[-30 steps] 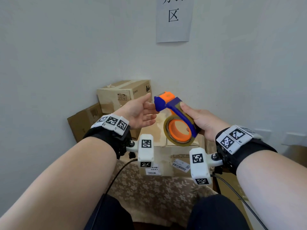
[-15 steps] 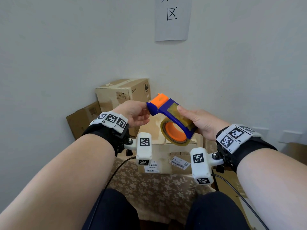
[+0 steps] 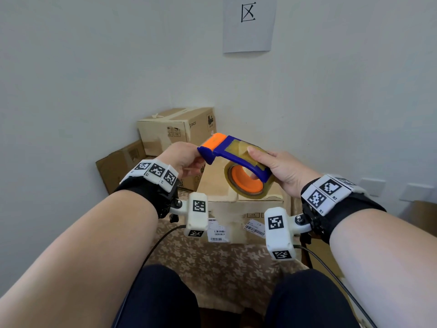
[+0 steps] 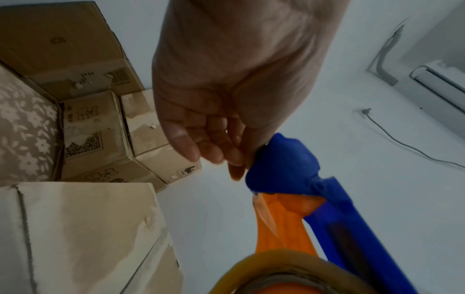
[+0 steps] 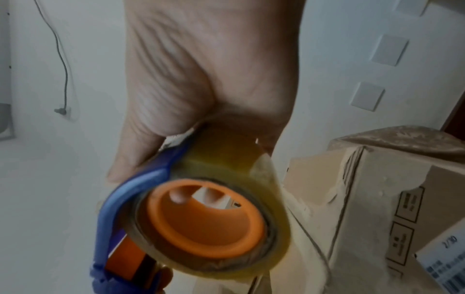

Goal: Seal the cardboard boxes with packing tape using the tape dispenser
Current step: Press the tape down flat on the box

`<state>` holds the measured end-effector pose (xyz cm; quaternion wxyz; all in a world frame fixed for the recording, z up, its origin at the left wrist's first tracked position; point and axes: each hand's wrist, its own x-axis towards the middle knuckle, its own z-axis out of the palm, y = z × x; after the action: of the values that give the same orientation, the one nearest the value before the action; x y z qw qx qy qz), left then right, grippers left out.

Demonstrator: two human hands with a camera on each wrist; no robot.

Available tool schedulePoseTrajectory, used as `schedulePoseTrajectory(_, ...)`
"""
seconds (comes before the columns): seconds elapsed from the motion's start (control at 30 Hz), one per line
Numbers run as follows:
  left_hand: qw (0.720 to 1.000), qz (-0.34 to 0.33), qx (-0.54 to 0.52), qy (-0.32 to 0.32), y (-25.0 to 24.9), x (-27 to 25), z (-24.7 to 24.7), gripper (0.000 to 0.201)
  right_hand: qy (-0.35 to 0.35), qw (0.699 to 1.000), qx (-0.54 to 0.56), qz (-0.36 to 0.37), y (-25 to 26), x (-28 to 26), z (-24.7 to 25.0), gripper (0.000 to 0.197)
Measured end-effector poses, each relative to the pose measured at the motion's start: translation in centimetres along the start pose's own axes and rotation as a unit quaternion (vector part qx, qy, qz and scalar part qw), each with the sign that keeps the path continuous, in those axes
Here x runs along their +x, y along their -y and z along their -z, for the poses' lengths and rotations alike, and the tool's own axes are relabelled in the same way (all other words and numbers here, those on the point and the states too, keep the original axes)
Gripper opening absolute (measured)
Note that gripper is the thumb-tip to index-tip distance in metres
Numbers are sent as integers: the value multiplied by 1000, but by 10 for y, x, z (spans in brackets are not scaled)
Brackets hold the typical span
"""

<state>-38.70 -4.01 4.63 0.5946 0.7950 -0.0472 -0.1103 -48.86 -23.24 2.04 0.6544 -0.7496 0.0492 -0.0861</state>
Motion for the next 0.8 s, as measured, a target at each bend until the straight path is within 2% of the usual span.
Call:
schedulePoseTrajectory(0.07,1000,10,-10,-16,2,2,4,15,-35,999,5,9,3,2,-3,32)
schedulePoseTrajectory(0.1,1000,16,-13,-22,2,3,6,16,-48,999,1,14,5,3,-5,30)
schedulePoseTrajectory(0.23,998,31,-28,-40,5,7,11,16,-71,997,-32,24,16,8,-10,32)
schedulePoseTrajectory(0.33,995,43,-33,-84,13,15,27,17,-90,995,-38,14,20,10,-1,35)
schedulePoseTrajectory(0.47,993,55,-9,-106,29,22,36,28,-69,995,-74,-15,16,10,5,40)
schedulePoseTrajectory(0.63,992,67,-14,-109,56,21,27,27,-52,989,-139,-24,16,12,2,30)
schedulePoseTrajectory(0.8,992,68,-8,-103,84,25,14,24,-36,973,-226,-33,10,20,-2,31)
